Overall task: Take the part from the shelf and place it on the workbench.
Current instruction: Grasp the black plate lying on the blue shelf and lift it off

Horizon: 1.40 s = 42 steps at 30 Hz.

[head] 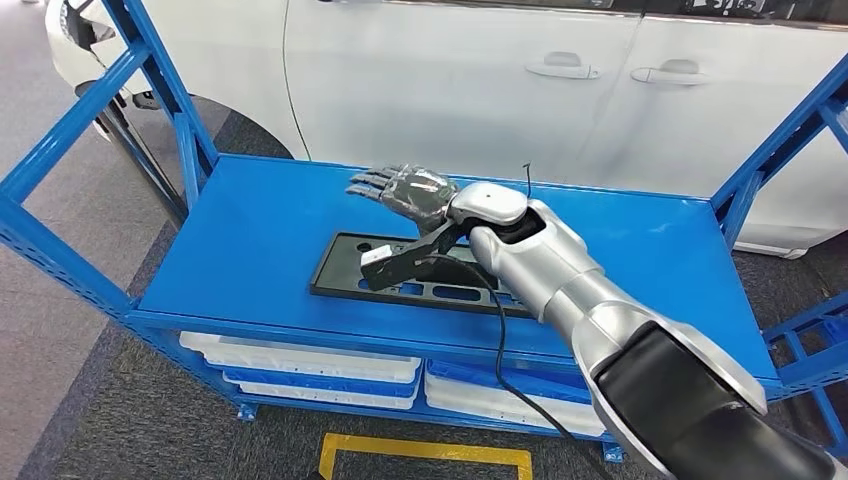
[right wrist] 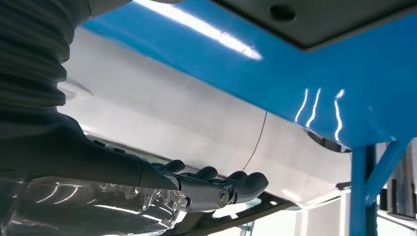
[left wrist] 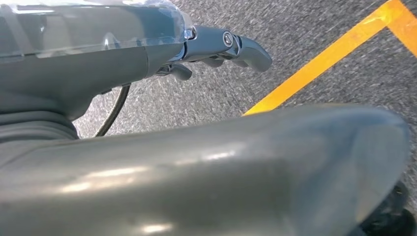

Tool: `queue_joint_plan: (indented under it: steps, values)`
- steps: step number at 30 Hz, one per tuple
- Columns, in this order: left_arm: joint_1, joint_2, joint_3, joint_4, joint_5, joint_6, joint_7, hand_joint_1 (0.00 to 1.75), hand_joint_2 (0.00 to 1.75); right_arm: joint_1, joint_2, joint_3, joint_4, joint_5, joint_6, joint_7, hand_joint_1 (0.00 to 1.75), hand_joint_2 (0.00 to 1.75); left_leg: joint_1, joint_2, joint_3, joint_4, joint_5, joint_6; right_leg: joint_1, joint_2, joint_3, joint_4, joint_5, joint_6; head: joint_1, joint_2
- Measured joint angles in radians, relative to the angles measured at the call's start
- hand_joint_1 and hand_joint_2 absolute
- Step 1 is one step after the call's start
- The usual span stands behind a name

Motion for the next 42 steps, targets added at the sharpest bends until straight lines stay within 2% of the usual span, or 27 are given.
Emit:
queue_joint_plan:
  steps: [1, 2, 3, 5, 7, 10, 12, 14, 15, 16, 17, 19, 20, 21, 24, 26, 27, 29, 30, 31, 32, 34, 36, 38, 40, 41, 42]
  values:
    - [0.002, 0.002, 0.000, 0.000, 0.003, 0.000, -0.004, 0.00, 0.00, -0.013, -0.015, 0.004, -0.024, -0.014, 0.017, 0.005, 0.00, 1.75, -0.001, -0.001, 0.001, 0.001, -0.001, 0.001, 0.000, 0.000, 0.000, -0.006, 0.016, -0.002, 0.000, 0.000]
    - [0.004, 0.002, 0.001, 0.000, 0.006, 0.000, -0.009, 0.00, 0.00, -0.028, -0.031, 0.008, -0.053, -0.029, 0.030, 0.012, 0.00, 1.75, -0.003, -0.002, 0.002, 0.002, -0.002, 0.002, 0.002, 0.000, 0.022, -0.056, 0.050, -0.007, 0.000, 0.000]
    - [0.005, 0.003, 0.001, 0.000, 0.008, 0.000, -0.015, 0.00, 0.00, -0.044, -0.048, 0.014, -0.085, -0.043, 0.039, 0.018, 0.00, 1.75, -0.005, -0.003, 0.003, 0.002, -0.003, 0.001, 0.004, 0.000, 0.056, -0.132, 0.091, -0.015, 0.000, 0.000]
    - [0.006, 0.002, 0.001, 0.000, 0.011, 0.001, -0.023, 0.00, 0.00, -0.073, -0.085, 0.026, -0.157, -0.065, 0.045, 0.032, 0.00, 1.75, -0.010, -0.004, 0.003, 0.003, -0.006, -0.003, 0.012, -0.003, 0.114, -0.262, 0.140, -0.028, 0.000, 0.000]
    - [0.006, 0.001, 0.001, 0.001, 0.015, 0.004, -0.028, 0.00, 0.00, -0.084, -0.120, 0.039, -0.221, -0.077, 0.042, 0.040, 0.00, 1.75, -0.011, -0.003, 0.003, 0.002, -0.008, -0.011, 0.018, -0.005, 0.131, -0.300, 0.143, -0.034, 0.000, 0.000]
    - [0.006, 0.001, 0.002, 0.001, 0.025, 0.010, -0.031, 0.00, 0.00, -0.084, -0.167, 0.057, -0.304, -0.082, 0.037, 0.046, 0.00, 1.75, -0.011, -0.001, 0.001, 0.015, -0.022, -0.024, 0.010, -0.007, 0.139, -0.315, 0.149, -0.044, 0.000, 0.000]
    - [0.008, 0.001, 0.004, 0.001, 0.033, 0.014, -0.036, 0.00, 0.00, -0.083, -0.195, 0.068, -0.354, -0.082, 0.040, 0.054, 0.00, 1.75, -0.009, 0.000, -0.035, 0.099, -0.073, -0.031, 0.004, -0.008, 0.145, -0.323, 0.152, -0.050, 0.000, 0.000]
    - [0.008, 0.001, 0.007, 0.001, 0.042, 0.017, -0.039, 0.00, 0.00, -0.071, -0.227, 0.085, -0.410, -0.082, 0.046, 0.069, 0.00, 1.75, -0.006, 0.000, -0.098, 0.234, -0.133, -0.037, 0.004, -0.008, 0.146, -0.322, 0.152, -0.052, 0.000, 0.000]
    - [0.008, 0.001, 0.009, 0.001, 0.045, 0.017, -0.040, 0.00, 0.00, -0.059, -0.245, 0.093, -0.438, -0.082, 0.047, 0.080, 0.00, 1.75, -0.004, 0.000, -0.121, 0.278, -0.143, -0.040, 0.004, -0.008, 0.146, -0.322, 0.151, -0.051, 0.000, 0.000]
    - [0.009, 0.002, 0.010, 0.001, 0.048, 0.017, -0.040, 0.00, 0.00, -0.044, -0.268, 0.099, -0.469, -0.079, 0.041, 0.095, 0.00, 1.75, -0.003, 0.000, -0.125, 0.285, -0.134, -0.041, 0.004, -0.008, 0.146, -0.320, 0.150, -0.050, 0.000, 0.000]
    - [0.009, 0.002, 0.012, 0.001, 0.050, 0.018, -0.040, 0.00, 0.00, -0.028, -0.291, 0.103, -0.499, -0.073, 0.029, 0.111, 0.00, 1.75, -0.001, 0.000, -0.110, 0.249, -0.106, -0.042, 0.003, -0.007, 0.147, -0.318, 0.148, -0.047, 0.000, 0.000]
    - [0.010, 0.003, 0.016, 0.001, 0.055, 0.018, -0.040, 0.00, 0.00, 0.017, -0.345, 0.107, -0.562, -0.045, -0.033, 0.144, 0.00, 1.75, 0.001, 0.000, -0.040, 0.107, -0.039, -0.041, 0.004, -0.007, 0.149, -0.312, 0.141, -0.039, 0.000, 0.000]
    - [0.011, 0.003, 0.018, 0.001, 0.058, 0.018, -0.039, 0.00, 0.00, 0.049, -0.375, 0.106, -0.592, -0.025, -0.077, 0.158, 0.00, 1.75, 0.001, -0.001, -0.011, 0.050, -0.020, -0.037, 0.005, -0.008, 0.149, -0.310, 0.139, -0.033, 0.000, 0.000]
    - [0.013, 0.003, 0.020, 0.001, 0.060, 0.019, -0.039, 0.00, 0.00, 0.088, -0.405, 0.102, -0.623, -0.002, -0.126, 0.170, 0.00, 1.75, 0.000, -0.003, 0.006, 0.017, -0.013, -0.032, 0.008, -0.008, 0.149, -0.308, 0.137, -0.028, 0.000, 0.000]
    - [0.019, 0.003, 0.025, 0.001, 0.064, 0.020, -0.036, 0.00, 0.00, 0.228, -0.475, 0.071, -0.705, 0.097, -0.245, 0.208, 0.00, 1.75, -0.002, -0.005, 0.011, 0.004, -0.013, -0.011, 0.007, -0.009, 0.151, -0.310, 0.137, -0.011, 0.000, 0.000]
    - [0.020, 0.002, 0.026, 0.001, 0.067, 0.020, -0.034, 0.00, 0.00, 0.326, -0.503, 0.027, -0.758, 0.164, -0.285, 0.232, 0.00, 1.75, 0.000, -0.005, 0.015, -0.004, -0.009, 0.001, 0.003, -0.007, 0.137, -0.277, 0.112, 0.001, 0.000, 0.000]
    - [0.020, 0.002, 0.026, 0.001, 0.069, 0.020, -0.032, 0.00, 0.00, 0.369, -0.511, 0.006, -0.780, 0.188, -0.294, 0.239, 0.00, 1.75, 0.000, -0.004, 0.017, -0.006, -0.008, 0.006, 0.002, -0.007, 0.115, -0.231, 0.085, 0.005, 0.000, 0.000]
    - [0.020, 0.002, 0.026, 0.001, 0.071, 0.021, -0.029, 0.00, 0.00, 0.441, -0.518, -0.031, -0.817, 0.223, -0.301, 0.253, 0.00, 1.75, -0.002, -0.002, 0.016, -0.007, -0.008, 0.010, -0.001, -0.006, 0.049, -0.101, 0.027, 0.012, 0.000, 0.000]
    - [0.020, 0.002, 0.026, 0.001, 0.071, 0.021, -0.028, 0.00, 0.00, 0.479, -0.520, -0.045, -0.832, 0.236, -0.303, 0.259, 0.00, 1.75, -0.003, -0.002, 0.016, -0.007, -0.008, 0.011, -0.003, -0.006, 0.025, -0.052, 0.013, 0.014, 0.000, 0.000]
    - [0.021, 0.002, 0.027, 0.001, 0.071, 0.021, -0.026, 0.00, 0.00, 0.521, -0.522, -0.064, -0.852, 0.250, -0.306, 0.264, 0.00, 1.75, -0.004, -0.002, 0.016, -0.006, -0.009, 0.013, -0.004, -0.006, 0.017, -0.038, 0.018, 0.015, 0.000, 0.000]
    - [0.020, 0.002, 0.027, 0.001, 0.071, 0.021, -0.025, 0.00, 0.00, 0.564, -0.524, -0.083, -0.871, 0.262, -0.311, 0.269, 0.00, 1.75, -0.004, -0.003, 0.017, -0.006, -0.010, 0.013, -0.005, -0.006, 0.029, -0.063, 0.039, 0.014, 0.000, 0.000]
    - [0.021, 0.001, 0.027, 0.001, 0.071, 0.021, -0.023, 0.00, 0.00, 0.632, -0.525, -0.119, -0.905, 0.286, -0.324, 0.277, 0.00, 1.75, -0.005, -0.006, 0.017, -0.002, -0.012, 0.011, -0.004, -0.007, 0.095, -0.194, 0.099, 0.007, 0.000, 0.000]
    - [0.020, 0.000, 0.027, 0.001, 0.071, 0.021, -0.023, 0.00, 0.00, 0.671, -0.524, -0.147, -0.932, 0.303, -0.337, 0.283, 0.00, 1.75, -0.009, -0.006, 0.017, 0.000, -0.016, 0.003, 0.001, -0.008, 0.144, -0.292, 0.130, -0.003, 0.000, 0.000]
    - [0.018, -0.002, 0.027, 0.001, 0.070, 0.021, -0.023, 0.00, 0.00, 0.708, -0.522, -0.171, -0.956, 0.318, -0.347, 0.284, 0.00, 1.75, -0.011, -0.005, 0.019, -0.003, -0.018, -0.008, 0.007, -0.006, 0.152, -0.307, 0.132, -0.014, 0.000, 0.000]
    - [0.018, -0.002, 0.027, 0.001, 0.071, 0.021, -0.022, 0.00, 0.00, 0.750, -0.515, -0.189, -0.976, 0.345, -0.354, 0.285, 0.00, 1.75, -0.011, -0.004, 0.021, 0.002, -0.026, -0.019, 0.003, -0.006, 0.156, -0.314, 0.135, -0.026, 0.000, 0.000]
    - [0.017, -0.002, 0.027, 0.001, 0.072, 0.022, -0.022, 0.00, 0.00, 0.771, -0.508, -0.198, -0.986, 0.362, -0.358, 0.288, 0.00, 1.75, -0.011, -0.003, 0.014, 0.022, -0.042, -0.024, 0.000, -0.007, 0.159, -0.318, 0.137, -0.032, 0.000, 0.000]
    - [0.017, -0.002, 0.027, 0.001, 0.073, 0.023, -0.022, 0.00, 0.00, 0.791, -0.500, -0.205, -0.996, 0.380, -0.362, 0.293, 0.00, 1.75, -0.010, -0.002, -0.004, 0.066, -0.071, -0.029, -0.002, -0.008, 0.161, -0.321, 0.139, -0.037, 0.000, 0.000]
